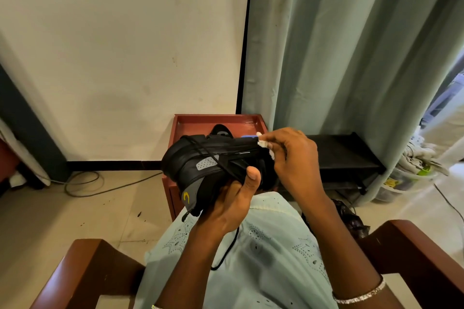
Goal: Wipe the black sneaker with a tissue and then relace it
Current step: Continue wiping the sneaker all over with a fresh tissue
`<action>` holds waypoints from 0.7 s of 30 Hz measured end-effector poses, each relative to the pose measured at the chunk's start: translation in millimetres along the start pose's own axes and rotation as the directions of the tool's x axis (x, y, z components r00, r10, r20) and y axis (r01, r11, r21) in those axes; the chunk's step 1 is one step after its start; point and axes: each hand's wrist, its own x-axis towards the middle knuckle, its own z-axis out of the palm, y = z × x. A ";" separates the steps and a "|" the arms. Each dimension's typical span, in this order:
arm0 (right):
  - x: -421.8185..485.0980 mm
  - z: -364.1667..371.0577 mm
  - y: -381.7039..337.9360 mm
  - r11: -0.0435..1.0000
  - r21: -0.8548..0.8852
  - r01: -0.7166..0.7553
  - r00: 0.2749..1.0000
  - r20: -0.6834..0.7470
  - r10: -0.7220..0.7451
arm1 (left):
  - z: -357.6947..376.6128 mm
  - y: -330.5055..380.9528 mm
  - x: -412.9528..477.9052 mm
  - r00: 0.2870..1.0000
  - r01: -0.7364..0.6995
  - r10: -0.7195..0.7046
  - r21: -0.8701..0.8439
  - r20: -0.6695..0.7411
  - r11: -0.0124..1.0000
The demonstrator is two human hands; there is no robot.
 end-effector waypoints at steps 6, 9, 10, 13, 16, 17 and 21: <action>2.7 5.5 -40.3 0.967 0.200 0.161 0.980 0.081 -0.180 | -0.3 -8.4 2.7 0.995 0.074 -0.084 0.148 0.062 0.986; 5.0 6.1 -30.5 0.972 0.134 0.195 0.978 0.055 -0.204 | -2.6 -5.0 2.0 0.998 0.044 -0.050 0.159 0.032 0.986; 5.4 6.0 -21.9 0.979 0.081 0.186 0.981 0.044 -0.190 | -3.9 -3.7 1.4 0.999 0.033 -0.035 0.153 0.013 0.988; 4.9 3.1 3.3 0.998 -0.008 0.061 0.998 0.016 -0.061 | -6.0 1.2 -1.4 0.998 0.054 -0.051 0.149 -0.019 0.987; 1.4 1.2 10.9 0.998 0.029 -0.046 0.999 -0.010 0.047 | -5.0 1.7 -1.4 0.998 0.056 -0.057 0.136 0.001 0.989; 0.8 1.1 8.7 0.997 0.057 -0.060 0.998 -0.016 0.061 | -3.7 0.7 -0.7 0.998 0.055 -0.056 0.138 0.005 0.989; 4.7 2.7 -17.1 0.987 0.163 -0.001 1.000 0.015 -0.002 | -0.2 -2.2 1.1 0.998 0.061 -0.066 0.154 0.025 0.986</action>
